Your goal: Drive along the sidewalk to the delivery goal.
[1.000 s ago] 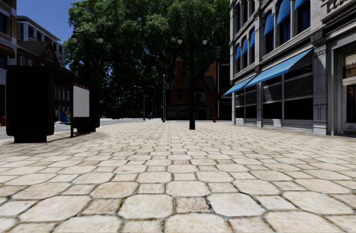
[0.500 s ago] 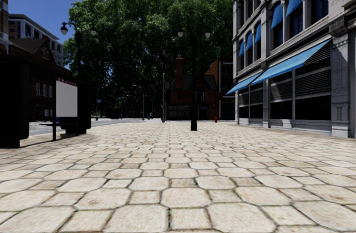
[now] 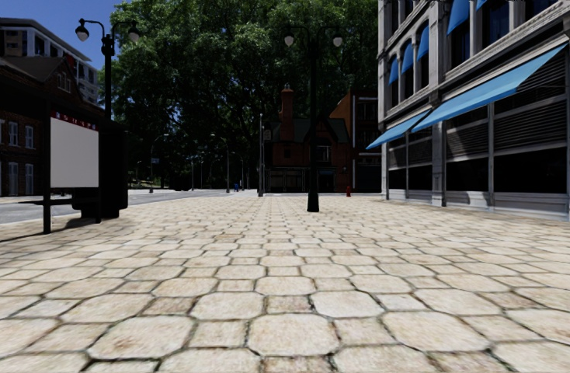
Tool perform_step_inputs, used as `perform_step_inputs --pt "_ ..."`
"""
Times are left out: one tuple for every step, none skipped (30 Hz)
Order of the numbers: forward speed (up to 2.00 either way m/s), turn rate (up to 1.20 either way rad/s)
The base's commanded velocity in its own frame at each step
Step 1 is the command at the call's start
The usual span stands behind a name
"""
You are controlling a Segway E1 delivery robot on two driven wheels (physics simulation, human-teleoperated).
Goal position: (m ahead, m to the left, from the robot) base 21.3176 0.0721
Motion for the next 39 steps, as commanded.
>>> perform_step_inputs --pt "2.0 0.0" --pt "2.0 0.0" --pt "2.0 0.0" --pt "2.0 0.0" --pt "2.0 0.0" --pt "2.0 0.0" --pt "2.0 0.0" --pt "2.0 0.0" --pt "2.0 0.0" --pt "2.0 0.0" --pt "2.0 0.0" --pt "2.0 0.0" --pt "2.0 0.0" --pt "2.0 0.0" --pt "2.0 0.0" --pt "2.0 0.0" --pt "2.0 0.0" --pt "2.0 0.0" --pt "2.0 0.0" --pt "2.0 0.0" --pt "2.0 0.0" --pt "2.0 0.0" --pt "2.0 0.0" --pt "2.0 0.0" --pt "2.0 0.0" --pt "2.0 0.0" --pt "2.0 0.0" --pt "2.0 0.0" --pt "2.0 0.0" --pt "2.0 0.0" --pt "2.0 0.0" --pt "2.0 0.0" --pt "2.0 0.0" --pt "2.0 0.0" --pt "2.0 0.0" --pt "2.0 0.0" --pt "2.0 0.0" --pt "2.0 0.0" --pt "2.0 0.0"
